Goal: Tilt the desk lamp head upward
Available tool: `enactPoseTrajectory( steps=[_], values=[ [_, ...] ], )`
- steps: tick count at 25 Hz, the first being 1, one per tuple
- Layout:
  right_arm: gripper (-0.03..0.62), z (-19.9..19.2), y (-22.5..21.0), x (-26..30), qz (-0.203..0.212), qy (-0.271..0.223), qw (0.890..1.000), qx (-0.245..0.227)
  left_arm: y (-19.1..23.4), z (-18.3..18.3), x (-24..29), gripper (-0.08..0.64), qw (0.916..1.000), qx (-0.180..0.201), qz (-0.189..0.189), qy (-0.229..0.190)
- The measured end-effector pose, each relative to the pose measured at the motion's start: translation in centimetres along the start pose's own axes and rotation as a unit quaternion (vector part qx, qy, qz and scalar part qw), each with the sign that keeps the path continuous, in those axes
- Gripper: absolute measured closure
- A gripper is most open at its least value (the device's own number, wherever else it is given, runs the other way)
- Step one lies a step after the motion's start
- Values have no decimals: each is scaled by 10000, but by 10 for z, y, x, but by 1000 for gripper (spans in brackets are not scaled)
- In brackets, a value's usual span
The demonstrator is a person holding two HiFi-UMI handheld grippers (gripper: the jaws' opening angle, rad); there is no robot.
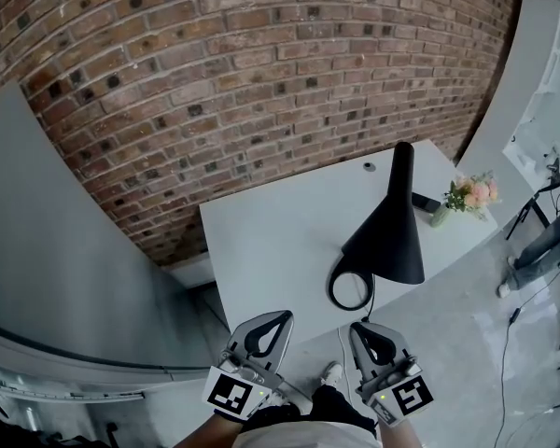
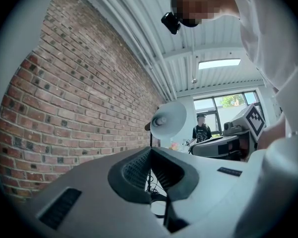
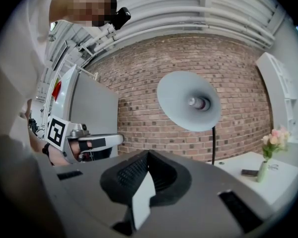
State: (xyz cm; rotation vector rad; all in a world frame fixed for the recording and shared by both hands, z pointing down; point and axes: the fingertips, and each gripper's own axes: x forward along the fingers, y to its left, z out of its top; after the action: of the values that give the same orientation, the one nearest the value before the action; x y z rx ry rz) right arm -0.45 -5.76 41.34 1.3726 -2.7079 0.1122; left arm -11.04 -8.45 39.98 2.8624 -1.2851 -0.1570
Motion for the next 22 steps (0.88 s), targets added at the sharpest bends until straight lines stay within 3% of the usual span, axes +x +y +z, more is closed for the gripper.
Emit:
enactPoseTrajectory(
  steps=[11,22],
  values=[
    [578,9,-9,1,-96,48,9999,-106,-6,0,15,556,9999,-30,-156,-48],
    [578,24,-34,5,-13,-227,9995,-219,-13,16,42,557,9994,194,-149,-233]
  ],
)
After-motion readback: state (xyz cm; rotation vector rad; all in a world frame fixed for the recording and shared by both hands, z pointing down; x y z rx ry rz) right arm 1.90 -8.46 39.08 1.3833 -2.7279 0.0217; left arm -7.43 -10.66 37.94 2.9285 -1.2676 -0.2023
